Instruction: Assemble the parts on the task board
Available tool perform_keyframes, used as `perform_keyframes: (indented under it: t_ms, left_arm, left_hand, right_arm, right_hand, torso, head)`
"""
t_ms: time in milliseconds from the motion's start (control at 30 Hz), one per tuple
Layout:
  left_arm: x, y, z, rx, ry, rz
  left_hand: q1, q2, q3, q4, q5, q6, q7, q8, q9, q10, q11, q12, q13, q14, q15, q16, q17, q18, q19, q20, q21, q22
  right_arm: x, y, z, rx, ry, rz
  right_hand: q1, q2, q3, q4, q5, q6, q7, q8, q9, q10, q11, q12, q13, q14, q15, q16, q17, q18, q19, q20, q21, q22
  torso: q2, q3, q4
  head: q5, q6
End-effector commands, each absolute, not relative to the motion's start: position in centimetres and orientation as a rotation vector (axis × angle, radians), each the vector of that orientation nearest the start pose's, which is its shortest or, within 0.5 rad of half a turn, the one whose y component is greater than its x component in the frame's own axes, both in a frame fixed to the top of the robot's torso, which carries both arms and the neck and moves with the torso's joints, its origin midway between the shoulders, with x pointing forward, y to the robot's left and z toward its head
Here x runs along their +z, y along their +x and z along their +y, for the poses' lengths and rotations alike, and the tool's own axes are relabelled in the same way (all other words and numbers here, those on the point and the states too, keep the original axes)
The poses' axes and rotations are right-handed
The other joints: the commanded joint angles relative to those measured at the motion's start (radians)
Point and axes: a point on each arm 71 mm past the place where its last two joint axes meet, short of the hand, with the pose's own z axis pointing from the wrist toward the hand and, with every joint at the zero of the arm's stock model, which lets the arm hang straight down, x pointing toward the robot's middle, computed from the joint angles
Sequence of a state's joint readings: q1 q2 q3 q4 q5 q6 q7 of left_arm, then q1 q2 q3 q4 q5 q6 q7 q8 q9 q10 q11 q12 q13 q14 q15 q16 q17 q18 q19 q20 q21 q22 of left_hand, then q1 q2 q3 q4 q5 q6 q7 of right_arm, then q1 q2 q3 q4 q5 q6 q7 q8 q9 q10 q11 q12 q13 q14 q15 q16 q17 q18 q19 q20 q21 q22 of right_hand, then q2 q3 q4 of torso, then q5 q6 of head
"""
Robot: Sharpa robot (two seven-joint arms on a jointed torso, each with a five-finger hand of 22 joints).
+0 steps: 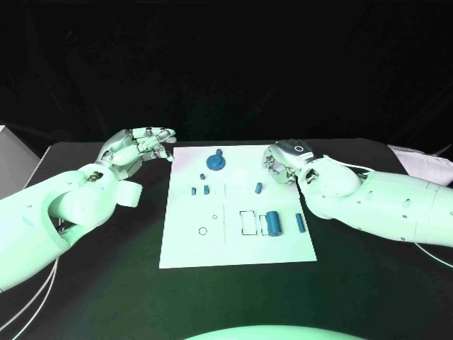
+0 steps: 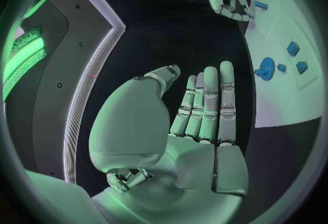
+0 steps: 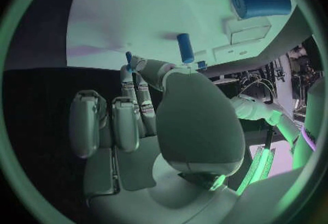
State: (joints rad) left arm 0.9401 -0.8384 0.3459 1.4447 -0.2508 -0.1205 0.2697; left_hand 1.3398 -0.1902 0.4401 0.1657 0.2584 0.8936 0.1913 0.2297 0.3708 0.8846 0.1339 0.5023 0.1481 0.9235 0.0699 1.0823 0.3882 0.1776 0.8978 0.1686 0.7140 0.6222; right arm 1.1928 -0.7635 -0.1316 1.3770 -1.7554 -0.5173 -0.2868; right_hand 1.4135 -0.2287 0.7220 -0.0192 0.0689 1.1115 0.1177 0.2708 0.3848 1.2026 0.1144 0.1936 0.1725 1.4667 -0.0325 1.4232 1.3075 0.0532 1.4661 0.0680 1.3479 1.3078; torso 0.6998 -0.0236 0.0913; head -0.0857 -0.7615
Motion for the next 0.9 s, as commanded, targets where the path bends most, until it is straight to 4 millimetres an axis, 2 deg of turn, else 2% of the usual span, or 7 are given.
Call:
perform_keyframes:
  t_ms: [33, 267, 467, 667, 767, 833, 900]
  left_arm:
    - [-17.7, 50.1, 23.6, -1.636, -1.042, 1.420]
    - [-17.7, 50.2, 23.6, -1.633, -1.045, 1.419]
    - [-17.8, 50.2, 23.5, -1.632, -1.048, 1.418]
    - [-17.9, 50.3, 23.2, -1.634, -1.050, 1.415]
    - [-17.9, 50.3, 23.2, -1.633, -1.051, 1.413]
    - [-17.9, 50.3, 23.1, -1.633, -1.051, 1.412]
    - [-17.9, 50.4, 23.1, -1.633, -1.052, 1.411]
  left_hand:
    - [0.007, -0.002, -0.004, 0.000, -0.007, -0.003, 0.000, 0.005, 0.001, -0.007, 0.002, 0.006, -0.001, 0.004, 0.003, -0.004, -0.002, 0.006, 0.007, 0.003, -0.004, -0.001]
    - [0.009, -0.003, -0.006, 0.001, -0.007, -0.003, 0.001, 0.005, 0.000, -0.009, 0.003, 0.005, -0.002, 0.004, 0.003, -0.004, -0.002, 0.006, 0.009, 0.002, -0.006, -0.003]
    - [0.009, -0.003, -0.006, 0.001, -0.007, -0.003, 0.001, 0.005, 0.000, -0.009, 0.003, 0.005, -0.002, 0.004, 0.003, -0.004, -0.002, 0.006, 0.009, 0.002, -0.006, -0.003]
    - [0.010, -0.003, -0.007, 0.001, -0.007, -0.004, 0.001, 0.005, 0.000, -0.010, 0.003, 0.005, -0.002, 0.004, 0.003, -0.005, -0.002, 0.006, 0.010, 0.002, -0.007, -0.004]
    - [0.012, -0.003, -0.008, 0.002, -0.007, -0.005, 0.002, 0.004, 0.000, -0.011, 0.004, 0.005, -0.003, 0.004, 0.003, -0.005, -0.002, 0.006, 0.011, 0.002, -0.009, -0.005]
    - [0.012, -0.003, -0.008, 0.002, -0.007, -0.005, 0.002, 0.004, 0.000, -0.011, 0.004, 0.005, -0.003, 0.004, 0.003, -0.005, -0.002, 0.006, 0.011, 0.002, -0.009, -0.005]
    - [0.012, -0.003, -0.008, 0.002, -0.007, -0.005, 0.002, 0.004, 0.000, -0.011, 0.004, 0.005, -0.003, 0.004, 0.003, -0.005, -0.002, 0.006, 0.011, 0.002, -0.009, -0.005]
  right_arm:
    - [-20.7, 49.7, -21.0, 0.340, -0.250, 1.473]
    - [-19.4, 48.5, -20.1, 0.391, -0.253, 1.452]
    - [-18.5, 46.7, -17.7, 0.488, -0.271, 1.426]
    - [-18.5, 45.1, -15.4, 0.575, -0.290, 1.417]
    - [-18.8, 44.6, -14.6, 0.603, -0.296, 1.418]
    - [-19.1, 44.3, -14.1, 0.622, -0.296, 1.420]
    - [-19.5, 44.0, -13.6, 0.641, -0.295, 1.424]
  right_hand:
    - [0.016, 0.021, 0.007, -0.001, -0.004, 0.006, -0.002, -0.005, 0.001, 0.079, -0.073, 0.002, 0.045, 0.054, -0.005, 0.005, 0.009, -0.008, 0.045, -0.007, 0.006, 0.140]
    - [0.016, 0.020, 0.007, -0.001, -0.004, 0.007, -0.002, -0.005, 0.001, 0.080, -0.073, 0.002, 0.045, 0.054, -0.005, 0.005, 0.008, -0.008, 0.045, -0.007, 0.007, 0.141]
    - [0.015, 0.019, 0.007, -0.002, -0.003, 0.008, -0.002, -0.005, 0.002, 0.081, -0.073, 0.001, 0.045, 0.054, -0.005, 0.004, 0.008, -0.008, 0.045, -0.007, 0.007, 0.141]
    - [0.015, 0.019, 0.008, -0.002, -0.002, 0.008, -0.003, -0.005, 0.002, 0.081, -0.073, 0.001, 0.045, 0.054, -0.005, 0.004, 0.007, -0.008, 0.045, -0.007, 0.007, 0.141]
    - [0.015, 0.019, 0.008, -0.003, -0.001, 0.008, -0.003, -0.005, 0.002, 0.081, -0.073, 0.001, 0.045, 0.054, -0.005, 0.004, 0.006, -0.007, 0.044, -0.007, 0.005, 0.139]
    - [0.015, 0.019, 0.008, -0.003, -0.001, 0.008, -0.003, -0.005, 0.002, 0.081, -0.073, 0.001, 0.046, 0.053, -0.005, 0.003, 0.005, -0.007, 0.044, -0.007, 0.004, 0.139]
    - [0.015, 0.019, 0.008, -0.003, -0.001, 0.008, -0.003, -0.005, 0.002, 0.081, -0.073, 0.001, 0.046, 0.053, -0.005, 0.003, 0.005, -0.007, 0.044, -0.007, 0.004, 0.139]
  torso:
    - [0.000, -0.0002, -0.0011]
    - [0.000, -0.0008, -0.0012]
    - [-0.001, -0.0006, 0.0027]
    - [-0.004, -0.0028, 0.0048]
    - [-0.005, -0.0039, 0.0036]
    - [-0.007, -0.0056, 0.0043]
    - [-0.006, -0.0054, 0.0046]
  head:
    - [0.001, 0.000]
    - [0.005, 0.003]
    - [0.017, 0.001]
    - [0.041, -0.004]
    - [0.052, -0.006]
    - [0.062, -0.011]
    - [0.074, -0.014]
